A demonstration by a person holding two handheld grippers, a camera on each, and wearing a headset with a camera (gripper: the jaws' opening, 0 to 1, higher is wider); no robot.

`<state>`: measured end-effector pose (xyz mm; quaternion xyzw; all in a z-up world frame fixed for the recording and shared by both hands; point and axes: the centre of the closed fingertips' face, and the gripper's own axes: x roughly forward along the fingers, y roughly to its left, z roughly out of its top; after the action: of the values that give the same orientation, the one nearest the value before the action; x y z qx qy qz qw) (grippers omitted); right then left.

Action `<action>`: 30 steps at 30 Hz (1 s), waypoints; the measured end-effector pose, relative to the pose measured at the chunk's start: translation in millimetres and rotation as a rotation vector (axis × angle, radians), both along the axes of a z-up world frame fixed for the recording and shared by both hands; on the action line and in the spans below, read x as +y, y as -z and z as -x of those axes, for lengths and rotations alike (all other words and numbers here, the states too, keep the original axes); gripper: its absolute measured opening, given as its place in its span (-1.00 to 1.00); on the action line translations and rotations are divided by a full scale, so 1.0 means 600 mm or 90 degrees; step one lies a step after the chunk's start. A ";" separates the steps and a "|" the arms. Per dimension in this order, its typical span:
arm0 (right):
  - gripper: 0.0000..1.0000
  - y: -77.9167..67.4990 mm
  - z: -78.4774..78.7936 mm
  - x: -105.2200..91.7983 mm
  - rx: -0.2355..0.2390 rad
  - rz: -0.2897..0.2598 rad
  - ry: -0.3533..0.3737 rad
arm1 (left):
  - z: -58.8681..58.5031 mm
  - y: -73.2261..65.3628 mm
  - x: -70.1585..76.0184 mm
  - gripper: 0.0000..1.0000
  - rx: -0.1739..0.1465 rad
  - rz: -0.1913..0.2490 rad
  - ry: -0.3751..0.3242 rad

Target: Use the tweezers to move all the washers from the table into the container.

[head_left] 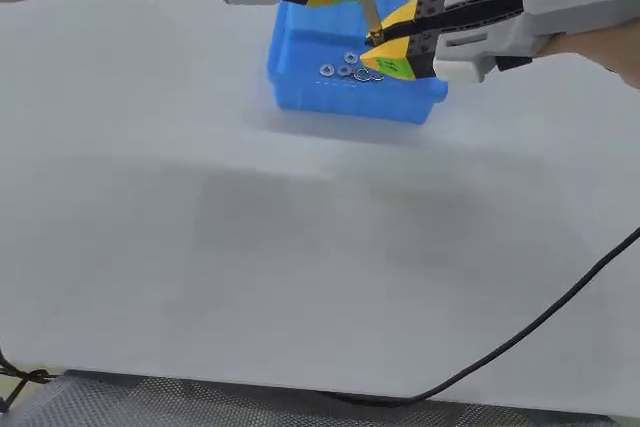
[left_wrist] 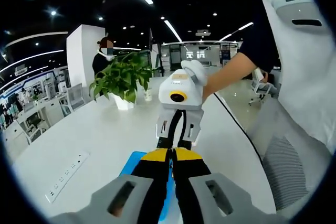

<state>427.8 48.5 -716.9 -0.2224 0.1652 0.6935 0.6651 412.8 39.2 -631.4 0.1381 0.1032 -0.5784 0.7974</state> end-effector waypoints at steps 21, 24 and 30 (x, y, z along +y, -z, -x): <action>-0.86 0.007 0.097 -0.052 -0.045 0.101 -0.045 | 0.097 0.039 -0.005 -0.89 0.025 -0.014 -0.015; -0.86 0.013 0.099 -0.058 -0.045 0.114 -0.047 | 0.101 0.058 -0.003 -0.89 0.027 -0.028 -0.021; -0.86 0.032 0.109 -0.061 -0.039 0.135 -0.047 | 0.104 0.088 0.006 -0.89 0.050 -0.032 -0.024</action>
<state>362.7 11.9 -735.9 -0.3185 0.2086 0.6890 0.6167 350.7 42.6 -684.4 0.1335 0.1517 -0.5653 0.7998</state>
